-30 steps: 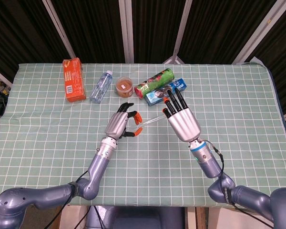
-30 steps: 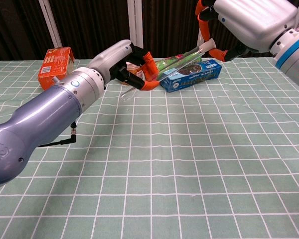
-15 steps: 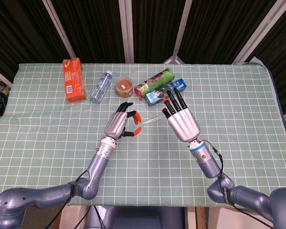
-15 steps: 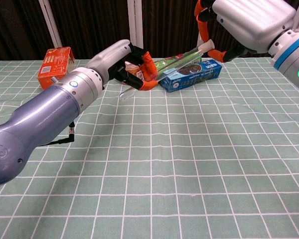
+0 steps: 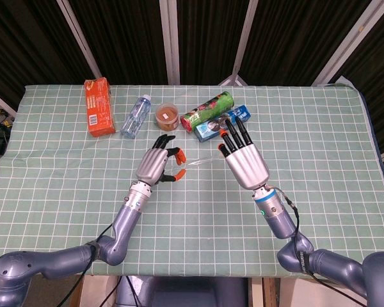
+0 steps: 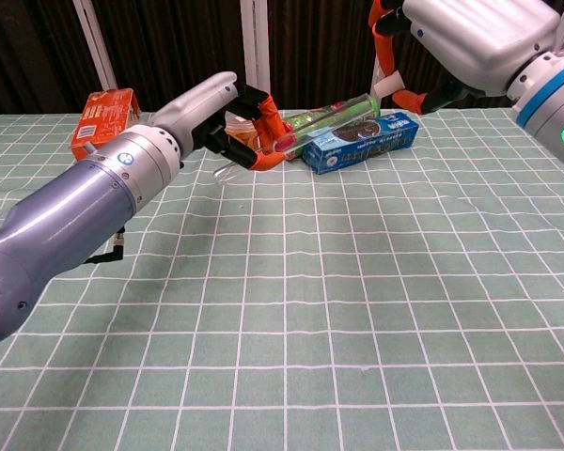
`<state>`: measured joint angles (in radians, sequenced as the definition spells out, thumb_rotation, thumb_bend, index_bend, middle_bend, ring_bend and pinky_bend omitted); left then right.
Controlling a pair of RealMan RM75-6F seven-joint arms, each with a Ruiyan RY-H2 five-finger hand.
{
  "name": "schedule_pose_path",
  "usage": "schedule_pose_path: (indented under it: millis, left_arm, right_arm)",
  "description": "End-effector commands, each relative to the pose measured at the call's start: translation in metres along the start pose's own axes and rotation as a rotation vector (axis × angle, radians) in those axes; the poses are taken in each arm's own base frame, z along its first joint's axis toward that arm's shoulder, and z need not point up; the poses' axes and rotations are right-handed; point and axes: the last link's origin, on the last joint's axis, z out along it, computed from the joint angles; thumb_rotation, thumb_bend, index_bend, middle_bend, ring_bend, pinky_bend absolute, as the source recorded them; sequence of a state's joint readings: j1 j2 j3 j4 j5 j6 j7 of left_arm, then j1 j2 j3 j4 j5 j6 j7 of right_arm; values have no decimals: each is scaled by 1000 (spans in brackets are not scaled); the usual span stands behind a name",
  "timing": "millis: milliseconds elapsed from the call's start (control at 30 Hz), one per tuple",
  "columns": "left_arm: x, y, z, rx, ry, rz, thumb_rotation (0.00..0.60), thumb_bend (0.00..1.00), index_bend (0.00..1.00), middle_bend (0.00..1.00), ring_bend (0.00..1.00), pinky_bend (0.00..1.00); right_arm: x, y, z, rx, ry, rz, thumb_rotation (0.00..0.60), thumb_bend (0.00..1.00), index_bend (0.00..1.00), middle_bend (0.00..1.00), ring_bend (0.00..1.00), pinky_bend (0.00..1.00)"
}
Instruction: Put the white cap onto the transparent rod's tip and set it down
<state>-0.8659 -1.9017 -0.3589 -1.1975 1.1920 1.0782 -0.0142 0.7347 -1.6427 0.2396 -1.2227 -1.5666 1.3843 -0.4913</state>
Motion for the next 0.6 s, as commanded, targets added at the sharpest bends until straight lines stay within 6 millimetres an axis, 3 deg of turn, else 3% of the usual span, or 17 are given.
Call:
schedule_pose_path:
  millis: [33,600]
  left_arm:
    - [1,-4,-1,-3,4,9,600,791,565,569,106,0]
    - [1,-4,-3,-26,53,-16,600,791,565,569,107,0]
  right_arm:
    - [0,0,0,-5,-1,5,600,342,613,275,84,0]
    - [2,1,-2,-17,-11,10,600,342,613,275,84,0]
